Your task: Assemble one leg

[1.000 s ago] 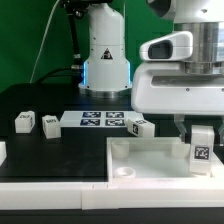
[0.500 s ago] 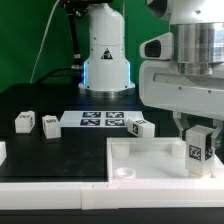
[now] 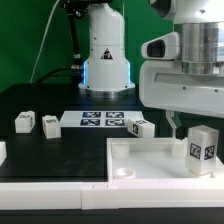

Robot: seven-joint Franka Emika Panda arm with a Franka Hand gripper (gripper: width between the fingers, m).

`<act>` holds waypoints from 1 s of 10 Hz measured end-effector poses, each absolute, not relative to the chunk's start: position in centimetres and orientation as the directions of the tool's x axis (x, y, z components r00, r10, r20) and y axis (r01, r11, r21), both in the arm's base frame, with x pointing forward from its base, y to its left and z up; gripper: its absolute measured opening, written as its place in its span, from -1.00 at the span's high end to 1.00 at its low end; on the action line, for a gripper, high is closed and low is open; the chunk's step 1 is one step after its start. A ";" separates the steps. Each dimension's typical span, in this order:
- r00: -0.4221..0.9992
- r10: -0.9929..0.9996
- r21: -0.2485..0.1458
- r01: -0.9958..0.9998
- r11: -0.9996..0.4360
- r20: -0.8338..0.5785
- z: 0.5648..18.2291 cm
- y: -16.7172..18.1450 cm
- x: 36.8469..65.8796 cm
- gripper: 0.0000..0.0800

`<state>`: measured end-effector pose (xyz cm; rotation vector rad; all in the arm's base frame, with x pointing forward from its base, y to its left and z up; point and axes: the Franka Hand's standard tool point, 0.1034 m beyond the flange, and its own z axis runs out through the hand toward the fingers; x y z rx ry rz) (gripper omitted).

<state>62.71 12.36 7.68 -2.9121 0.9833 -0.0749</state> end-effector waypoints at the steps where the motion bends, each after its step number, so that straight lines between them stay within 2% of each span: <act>1: 0.867 -0.496 -0.068 -0.493 -0.867 0.038 7.6 12.6 62.6 -0.60; 3: 0.969 -0.246 -0.039 -0.245 -0.969 0.027 7.7 12.3 62.6 -0.62; 6: 0.996 0.074 -0.018 0.075 -0.997 0.044 8.0 12.3 62.8 -0.62; 9: 0.979 0.200 -0.012 0.200 -0.980 0.046 8.0 12.2 62.8 -0.62; 10: 0.980 0.192 -0.012 0.192 -0.981 0.046 8.0 12.2 62.8 -0.38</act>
Offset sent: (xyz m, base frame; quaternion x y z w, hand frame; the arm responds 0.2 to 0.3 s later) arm 0.0064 0.0032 0.0070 -0.0184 -0.0022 -0.3427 0.9393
